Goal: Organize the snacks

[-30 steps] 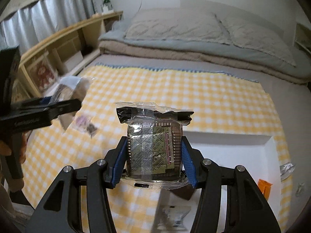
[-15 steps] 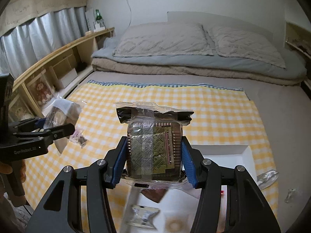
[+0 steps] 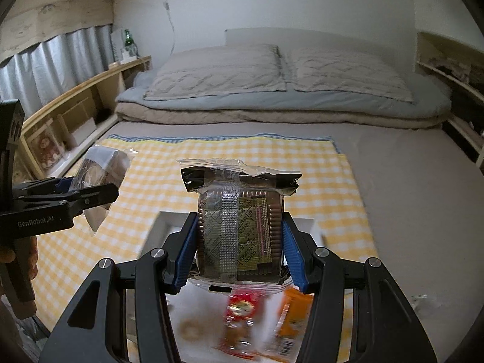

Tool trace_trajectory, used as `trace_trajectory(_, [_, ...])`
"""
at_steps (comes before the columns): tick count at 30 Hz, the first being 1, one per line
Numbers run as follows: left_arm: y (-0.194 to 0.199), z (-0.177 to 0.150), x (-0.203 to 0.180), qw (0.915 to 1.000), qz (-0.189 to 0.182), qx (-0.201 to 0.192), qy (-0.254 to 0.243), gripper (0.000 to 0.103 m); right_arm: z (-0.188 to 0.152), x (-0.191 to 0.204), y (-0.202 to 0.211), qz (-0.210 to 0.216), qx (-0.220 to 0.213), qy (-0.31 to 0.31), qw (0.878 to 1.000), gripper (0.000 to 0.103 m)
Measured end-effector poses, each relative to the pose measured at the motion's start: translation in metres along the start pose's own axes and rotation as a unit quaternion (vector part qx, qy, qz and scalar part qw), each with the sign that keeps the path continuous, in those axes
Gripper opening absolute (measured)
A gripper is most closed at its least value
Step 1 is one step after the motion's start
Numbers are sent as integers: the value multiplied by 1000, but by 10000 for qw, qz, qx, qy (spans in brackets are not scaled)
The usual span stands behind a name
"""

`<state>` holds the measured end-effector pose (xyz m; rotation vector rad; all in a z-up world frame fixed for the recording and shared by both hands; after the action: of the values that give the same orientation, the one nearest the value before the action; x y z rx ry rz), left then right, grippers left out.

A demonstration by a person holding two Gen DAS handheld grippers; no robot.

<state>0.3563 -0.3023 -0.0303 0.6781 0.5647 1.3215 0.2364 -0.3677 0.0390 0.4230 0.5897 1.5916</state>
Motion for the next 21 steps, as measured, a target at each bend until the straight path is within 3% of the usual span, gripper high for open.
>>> trace_trajectory(5, [-44,-9,-40,9993,-255,254,105,62,-12,-36,-2,-92,92,-232,9996,54])
trace_trajectory(10, [-104,-20,-68,9949,-541,761,377,62,-27,-71,-18,-211,287,-416,9985,54])
trace_trajectory(21, [-223,-38,-107,9731,-1224,1611,1104,62,-52,-117,-50,-387,618,-596,9956,54])
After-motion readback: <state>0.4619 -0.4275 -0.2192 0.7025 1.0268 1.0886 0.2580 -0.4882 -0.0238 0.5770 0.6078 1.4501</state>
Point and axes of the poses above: each gripper's, at about its wrist camera, not at the fingertips, and y roughly against the way its jaws point, x to its left, z to its top, the point moved 8 cm from there along -y, roughly the way its jaws point, and after that the axes turned 15 degrees about z, right-handed, at the moved point
